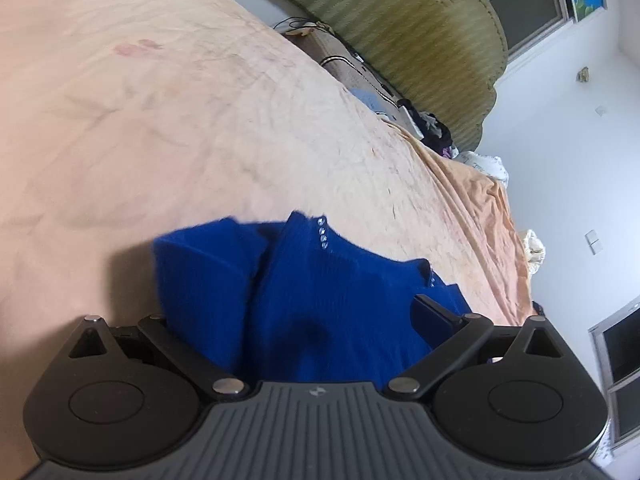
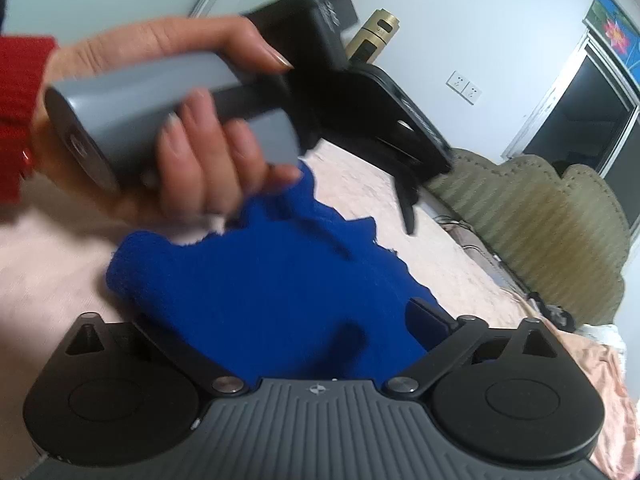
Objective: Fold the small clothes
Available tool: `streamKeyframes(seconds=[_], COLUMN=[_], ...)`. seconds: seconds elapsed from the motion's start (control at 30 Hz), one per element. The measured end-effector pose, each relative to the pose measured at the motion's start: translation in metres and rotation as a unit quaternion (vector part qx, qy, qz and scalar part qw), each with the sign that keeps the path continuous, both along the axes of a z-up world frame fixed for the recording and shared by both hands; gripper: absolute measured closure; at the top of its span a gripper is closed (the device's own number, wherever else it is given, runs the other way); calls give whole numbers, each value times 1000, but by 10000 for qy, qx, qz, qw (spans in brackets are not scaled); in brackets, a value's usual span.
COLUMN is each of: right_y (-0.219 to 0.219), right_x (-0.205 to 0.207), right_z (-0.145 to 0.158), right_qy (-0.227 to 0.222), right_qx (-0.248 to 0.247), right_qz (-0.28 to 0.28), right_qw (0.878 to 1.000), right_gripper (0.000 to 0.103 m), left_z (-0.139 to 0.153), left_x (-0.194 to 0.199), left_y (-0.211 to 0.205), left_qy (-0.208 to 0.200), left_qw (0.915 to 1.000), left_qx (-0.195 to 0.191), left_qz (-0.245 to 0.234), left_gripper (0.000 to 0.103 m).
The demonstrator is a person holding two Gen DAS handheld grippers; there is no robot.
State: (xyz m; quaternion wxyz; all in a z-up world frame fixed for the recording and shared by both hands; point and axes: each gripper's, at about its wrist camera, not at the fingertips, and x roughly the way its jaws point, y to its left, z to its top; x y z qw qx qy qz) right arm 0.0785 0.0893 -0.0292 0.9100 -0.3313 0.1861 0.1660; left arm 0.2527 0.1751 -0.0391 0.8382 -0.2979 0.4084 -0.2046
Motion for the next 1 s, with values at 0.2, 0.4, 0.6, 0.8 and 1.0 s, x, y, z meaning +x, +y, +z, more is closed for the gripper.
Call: streamKeyframes(seconds=[0.2,0.4,0.6,0.8,1.0], right_y=[1,-2,-33,-75,-119], right_x=[1,-4,-13,-24,-33], right_z=[1,3,26,45,48], right_qy=[359,428,195,28,98], right_qx=[260,348,812,1263,1799], right_qz=[417,624,508,181,-143], right_qw=[9981,9965,9952,9918,9835], right_gripper=[68,95,96,96,97], left_z=[1,14,49,74,85], left_x=[13,4,-9,-16,-18], left_y=[-13,-25,-64,-98,-132], left_qy=[179,245,-82,-331,-422], left_qw=[9968,9910,9716,9598,9518], left_qx=[775,1284,2328,2743,2997], left_qz=[84,295,427,502,495], left_gripper=[87,92,92,92,92])
